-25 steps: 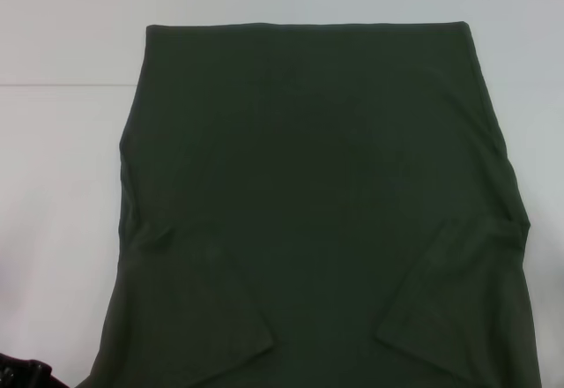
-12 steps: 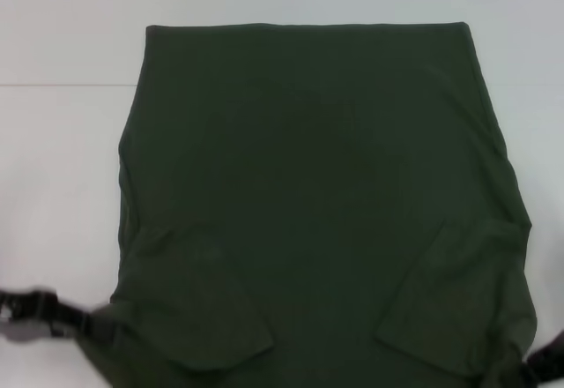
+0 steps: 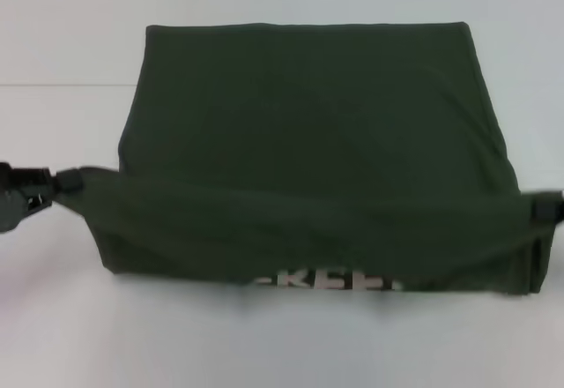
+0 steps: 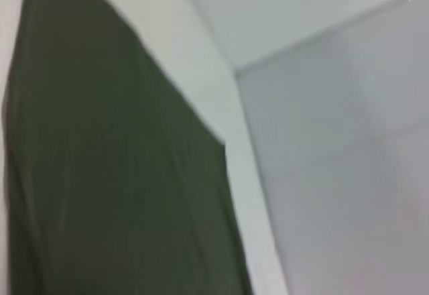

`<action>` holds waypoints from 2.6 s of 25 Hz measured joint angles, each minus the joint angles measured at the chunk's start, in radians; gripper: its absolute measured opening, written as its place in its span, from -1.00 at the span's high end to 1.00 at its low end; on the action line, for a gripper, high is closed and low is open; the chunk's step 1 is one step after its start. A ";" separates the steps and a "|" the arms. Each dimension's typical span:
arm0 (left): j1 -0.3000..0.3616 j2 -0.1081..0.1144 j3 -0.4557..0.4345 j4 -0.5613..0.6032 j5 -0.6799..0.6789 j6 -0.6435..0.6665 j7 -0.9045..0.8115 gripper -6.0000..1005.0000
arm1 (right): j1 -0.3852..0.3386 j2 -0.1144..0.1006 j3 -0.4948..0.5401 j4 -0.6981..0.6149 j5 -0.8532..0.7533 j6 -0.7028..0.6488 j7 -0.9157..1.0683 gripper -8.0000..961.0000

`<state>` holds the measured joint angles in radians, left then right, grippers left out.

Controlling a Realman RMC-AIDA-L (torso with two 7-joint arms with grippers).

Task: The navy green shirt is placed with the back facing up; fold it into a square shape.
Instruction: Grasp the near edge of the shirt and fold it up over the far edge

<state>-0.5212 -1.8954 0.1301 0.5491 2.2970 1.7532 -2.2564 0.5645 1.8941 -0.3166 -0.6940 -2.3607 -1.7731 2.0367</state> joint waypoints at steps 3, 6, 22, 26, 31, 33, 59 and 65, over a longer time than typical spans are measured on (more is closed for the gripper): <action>0.002 -0.026 -0.001 -0.031 -0.067 -0.066 0.034 0.89 | -0.012 0.003 0.003 0.040 0.085 0.091 -0.005 0.86; -0.003 -0.062 -0.002 -0.038 -0.106 -0.127 0.072 0.89 | -0.011 0.019 0.000 0.081 0.123 0.178 -0.030 0.86; -0.075 -0.175 0.005 -0.061 -0.224 -0.374 0.288 0.89 | 0.016 0.127 -0.005 0.110 0.251 0.533 -0.160 0.86; -0.103 -0.187 0.005 -0.075 -0.244 -0.417 0.334 0.89 | 0.027 0.137 -0.006 0.112 0.276 0.580 -0.184 0.86; -0.135 -0.196 0.007 -0.077 -0.259 -0.483 0.378 0.89 | 0.048 0.154 -0.006 0.115 0.294 0.644 -0.225 0.86; -0.143 -0.201 0.007 -0.077 -0.272 -0.506 0.395 0.89 | 0.055 0.161 -0.006 0.118 0.296 0.663 -0.240 0.86; -0.199 -0.256 0.054 -0.078 -0.360 -0.716 0.567 0.89 | 0.084 0.191 -0.034 0.161 0.307 0.813 -0.294 0.84; -0.200 -0.260 0.054 -0.086 -0.363 -0.754 0.581 0.89 | 0.086 0.190 -0.035 0.165 0.307 0.828 -0.294 0.84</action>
<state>-0.7215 -2.1558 0.1841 0.4631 1.9335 0.9993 -1.6750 0.6504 2.0845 -0.3513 -0.5288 -2.0538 -0.9451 1.7424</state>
